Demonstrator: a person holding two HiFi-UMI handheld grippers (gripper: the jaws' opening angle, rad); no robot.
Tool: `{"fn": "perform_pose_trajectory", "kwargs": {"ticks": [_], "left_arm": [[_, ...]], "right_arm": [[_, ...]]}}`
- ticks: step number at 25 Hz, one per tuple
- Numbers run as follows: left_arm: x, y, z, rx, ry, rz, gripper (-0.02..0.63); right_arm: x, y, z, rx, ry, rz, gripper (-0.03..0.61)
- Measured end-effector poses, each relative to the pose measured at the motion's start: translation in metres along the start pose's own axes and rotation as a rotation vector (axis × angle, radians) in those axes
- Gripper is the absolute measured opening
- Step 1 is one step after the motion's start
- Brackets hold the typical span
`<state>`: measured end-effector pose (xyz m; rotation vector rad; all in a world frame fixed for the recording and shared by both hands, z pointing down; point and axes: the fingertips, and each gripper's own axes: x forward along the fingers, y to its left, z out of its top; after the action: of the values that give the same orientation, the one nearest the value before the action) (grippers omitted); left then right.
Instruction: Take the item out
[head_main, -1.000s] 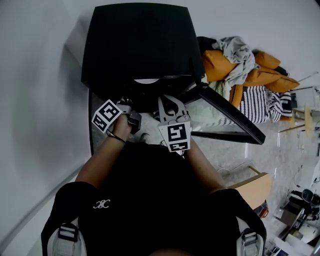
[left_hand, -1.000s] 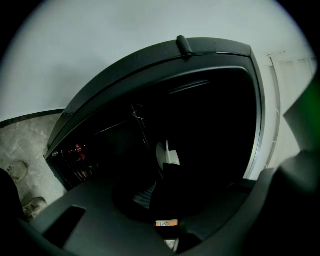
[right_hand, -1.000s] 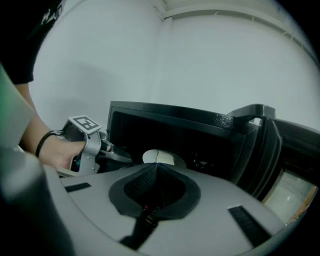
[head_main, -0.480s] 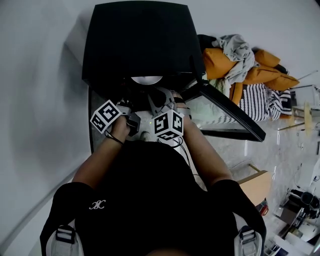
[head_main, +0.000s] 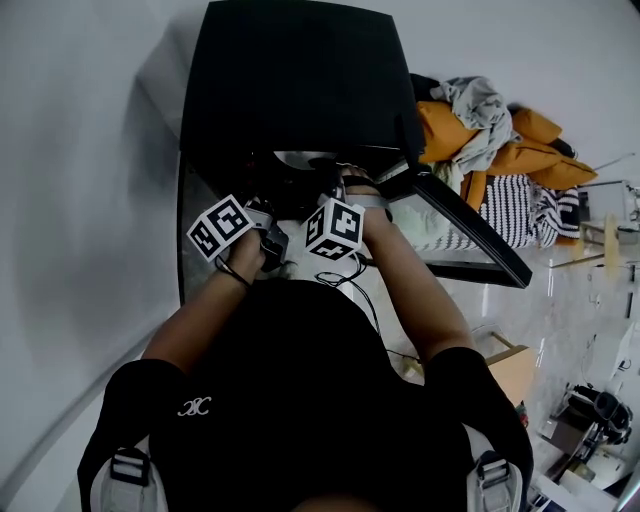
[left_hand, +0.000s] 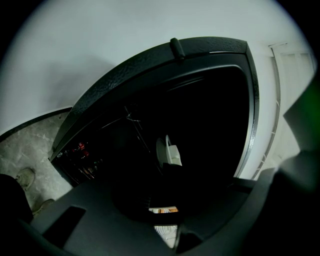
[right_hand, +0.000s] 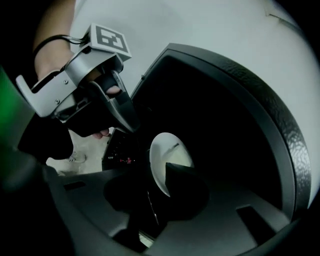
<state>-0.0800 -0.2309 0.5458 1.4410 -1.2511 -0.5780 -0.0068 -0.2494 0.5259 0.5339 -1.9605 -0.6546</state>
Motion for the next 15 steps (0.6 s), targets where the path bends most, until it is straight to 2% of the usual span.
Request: {"fn": "perform_pose_trajectory", "kwargs": {"ticks": [9,15], "left_arm": [[0.0017,0.0022,-0.0021,0.003,0.021,-0.007,0.055],[0.0010,0.0015,-0.0019,0.000,0.033,-0.013,0.055]], "right_arm": [[0.0110,0.0064,-0.0076,-0.175,0.087,0.034,0.100],[0.0100,0.0076,-0.0027,-0.216,0.111,0.050,0.098]]}}
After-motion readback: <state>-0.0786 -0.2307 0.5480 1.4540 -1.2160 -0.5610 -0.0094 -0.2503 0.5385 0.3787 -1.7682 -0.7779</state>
